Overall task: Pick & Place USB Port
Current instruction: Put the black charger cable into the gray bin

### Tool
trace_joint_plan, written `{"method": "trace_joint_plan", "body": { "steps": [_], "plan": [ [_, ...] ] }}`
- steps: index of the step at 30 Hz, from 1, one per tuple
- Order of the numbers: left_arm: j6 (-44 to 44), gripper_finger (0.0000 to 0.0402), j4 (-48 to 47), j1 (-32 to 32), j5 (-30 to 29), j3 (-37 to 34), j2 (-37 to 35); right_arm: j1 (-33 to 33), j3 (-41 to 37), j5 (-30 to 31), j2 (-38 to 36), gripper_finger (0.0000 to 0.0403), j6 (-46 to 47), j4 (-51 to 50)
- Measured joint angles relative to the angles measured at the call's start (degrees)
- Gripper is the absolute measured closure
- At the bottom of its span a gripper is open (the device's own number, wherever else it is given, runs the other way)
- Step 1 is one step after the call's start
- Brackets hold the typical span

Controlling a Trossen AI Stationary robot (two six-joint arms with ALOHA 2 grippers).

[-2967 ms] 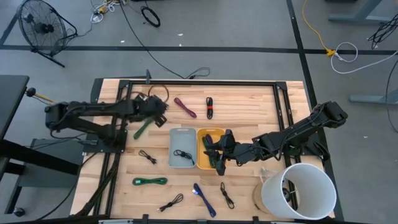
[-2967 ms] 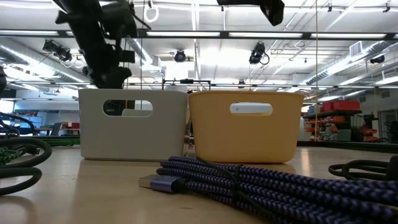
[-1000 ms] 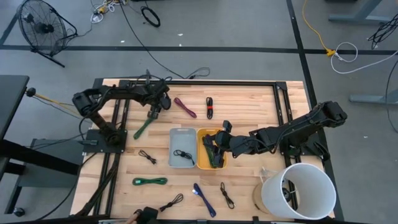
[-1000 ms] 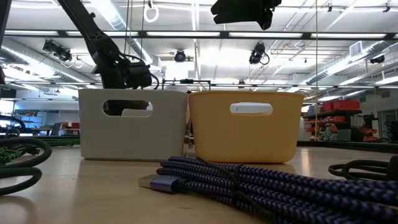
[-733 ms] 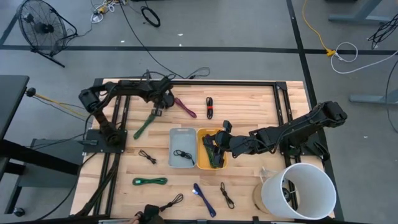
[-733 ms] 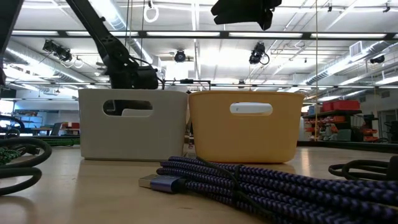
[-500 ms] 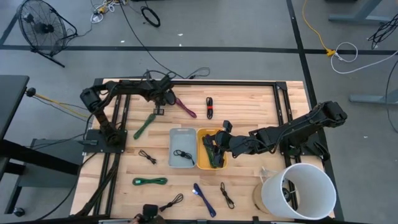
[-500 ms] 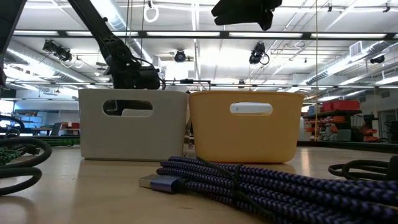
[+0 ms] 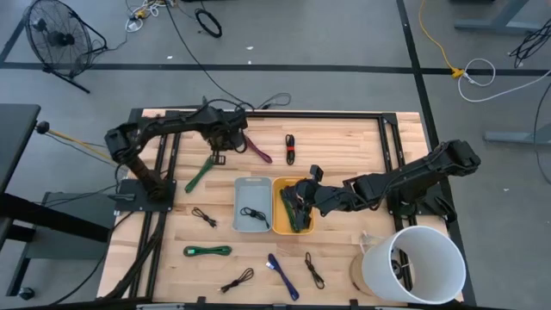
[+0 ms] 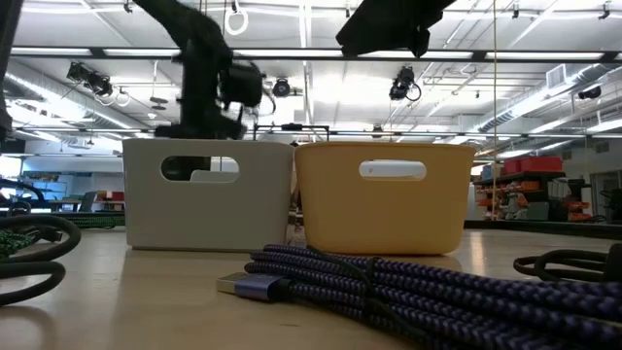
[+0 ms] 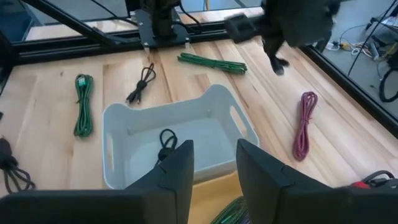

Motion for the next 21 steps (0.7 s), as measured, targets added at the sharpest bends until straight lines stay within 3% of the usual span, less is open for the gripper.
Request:
{"method": "trace_joint_plan", "body": {
  "steps": [5,10,16,21],
  "plan": [
    [-3.1,0.0401,-3.5,-8.7,0.2,0.2,-8.6,0.0,0.0,0.0,0.0,0.0279,0.0,-0.4],
    [-10.9,0.0401,-3.5,-22.0,3.0,0.2,-15.1,0.0,0.0,0.0,0.0,0.0279,0.0,-0.3],
    [-15.4,0.0401,2.5,-40.5,0.9,0.3,-14.3,0.0,0.0,0.0,0.0,0.0279,0.0,-0.2],
    [-8.6,0.0401,6.2,-50.3,-7.7,0.2,-10.1,0.0,0.0,0.0,0.0,0.0279,0.0,0.4]
  ]
}}
